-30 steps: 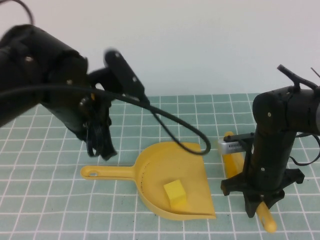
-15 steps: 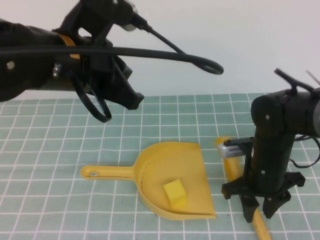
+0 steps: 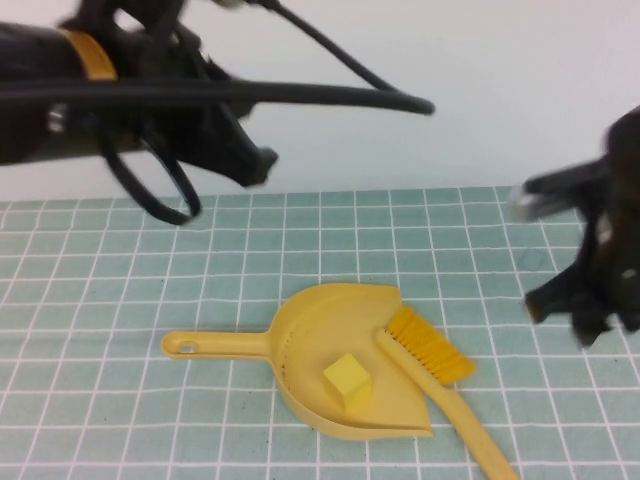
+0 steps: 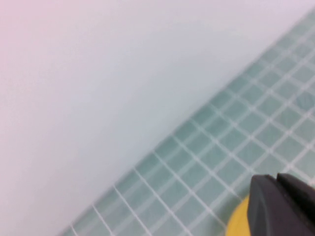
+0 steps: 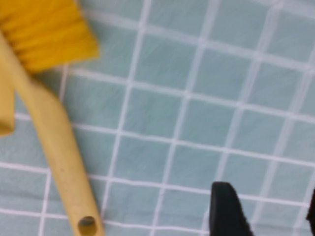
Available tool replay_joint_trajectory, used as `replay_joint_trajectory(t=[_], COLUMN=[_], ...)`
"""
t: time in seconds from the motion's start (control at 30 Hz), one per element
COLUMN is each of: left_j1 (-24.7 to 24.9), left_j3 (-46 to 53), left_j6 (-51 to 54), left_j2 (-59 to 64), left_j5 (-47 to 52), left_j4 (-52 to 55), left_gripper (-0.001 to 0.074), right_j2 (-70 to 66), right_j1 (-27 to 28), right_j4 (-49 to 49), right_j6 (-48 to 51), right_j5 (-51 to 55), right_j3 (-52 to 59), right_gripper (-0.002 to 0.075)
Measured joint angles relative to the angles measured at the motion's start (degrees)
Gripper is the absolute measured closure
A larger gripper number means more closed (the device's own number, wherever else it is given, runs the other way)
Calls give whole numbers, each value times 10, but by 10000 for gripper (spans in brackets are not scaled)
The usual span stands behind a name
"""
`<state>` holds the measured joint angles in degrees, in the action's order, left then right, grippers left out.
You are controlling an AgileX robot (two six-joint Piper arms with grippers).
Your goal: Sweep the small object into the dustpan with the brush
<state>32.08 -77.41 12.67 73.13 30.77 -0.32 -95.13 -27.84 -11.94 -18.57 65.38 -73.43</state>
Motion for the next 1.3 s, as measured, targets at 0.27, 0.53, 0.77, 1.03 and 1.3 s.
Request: replay_joint_trajectory(t=[0.27, 0.53, 0.77, 1.03, 1.3], left_j1=[0, 0, 0, 0, 0], left_j3=[37, 255, 425, 507, 520], left_j6=[17, 17, -31, -61, -67], left_j2=[-106, -267, -383, -423, -423], left_j5=[-49, -249, -348, -357, -358], left_j4=[-8, -8, -12, -12, -14], left_gripper=[735, 735, 735, 735, 735], right_j2=[171, 348, 467, 581, 642], right_j1=[0, 0, 0, 0, 0], right_j4=[-8, 35, 74, 146, 154], right_j6=[-12, 38, 85, 110, 111], right_j5=[-14, -48, -69, -192, -270], right_j3=[0, 3, 92, 323, 459], right_gripper=[489, 715, 726, 727, 727])
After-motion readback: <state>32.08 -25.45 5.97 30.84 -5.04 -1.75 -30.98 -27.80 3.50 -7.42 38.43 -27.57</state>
